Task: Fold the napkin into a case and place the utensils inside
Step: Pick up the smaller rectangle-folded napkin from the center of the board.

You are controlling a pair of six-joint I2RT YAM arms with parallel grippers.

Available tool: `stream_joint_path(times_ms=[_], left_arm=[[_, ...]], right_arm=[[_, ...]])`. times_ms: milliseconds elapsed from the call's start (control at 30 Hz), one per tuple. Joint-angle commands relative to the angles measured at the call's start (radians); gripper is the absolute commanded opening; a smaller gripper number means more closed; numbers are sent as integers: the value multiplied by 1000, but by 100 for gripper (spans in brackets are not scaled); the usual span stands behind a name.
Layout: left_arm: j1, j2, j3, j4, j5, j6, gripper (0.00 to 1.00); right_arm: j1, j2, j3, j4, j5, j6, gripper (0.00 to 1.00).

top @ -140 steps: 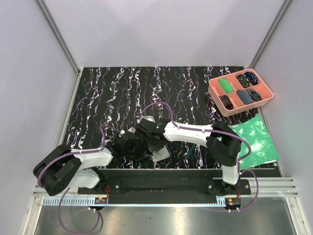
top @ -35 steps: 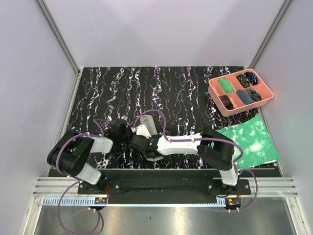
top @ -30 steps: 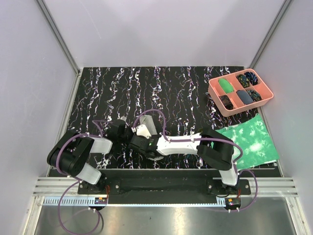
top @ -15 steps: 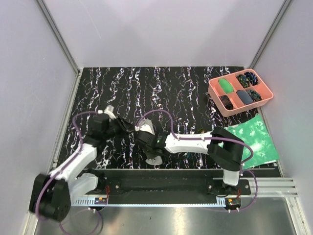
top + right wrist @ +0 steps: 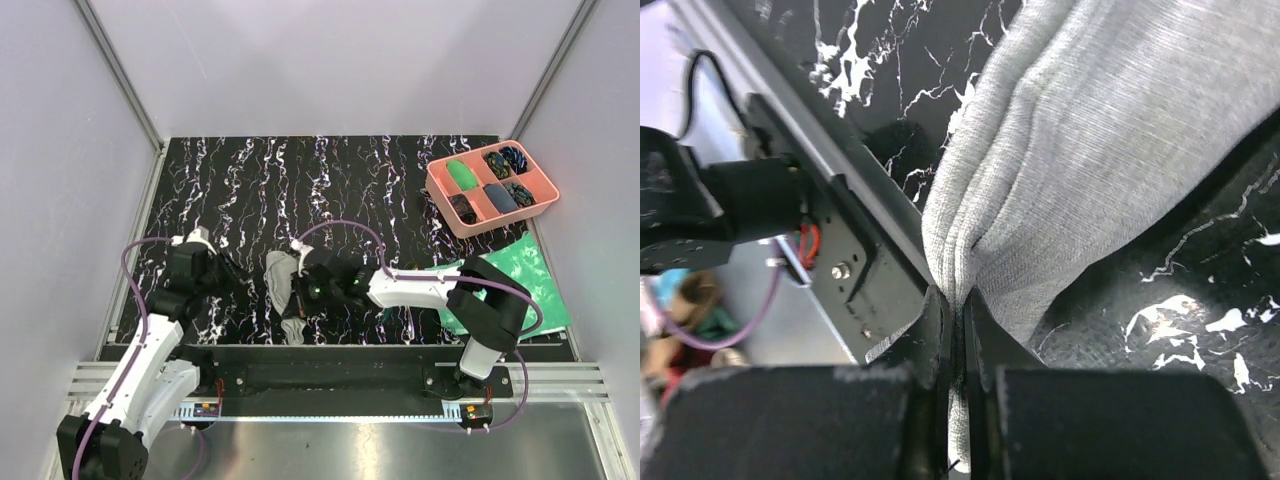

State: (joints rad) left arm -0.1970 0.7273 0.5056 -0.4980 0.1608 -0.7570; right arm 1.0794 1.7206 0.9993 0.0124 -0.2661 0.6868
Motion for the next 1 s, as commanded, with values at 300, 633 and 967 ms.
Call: stream_joint_path(times_ms=[300,633,967], left_arm=[[-30,194,-139,200,17,-114,22],[-91,538,19,403,19,-116,23],[-185,601,122,429,14,-134,22]], right_arm=[[-91,-131,-263,484,-179,171,0],[-101,-142,-324,524,-170,169,0],[-119,-148,-429,641,-171,229,0]])
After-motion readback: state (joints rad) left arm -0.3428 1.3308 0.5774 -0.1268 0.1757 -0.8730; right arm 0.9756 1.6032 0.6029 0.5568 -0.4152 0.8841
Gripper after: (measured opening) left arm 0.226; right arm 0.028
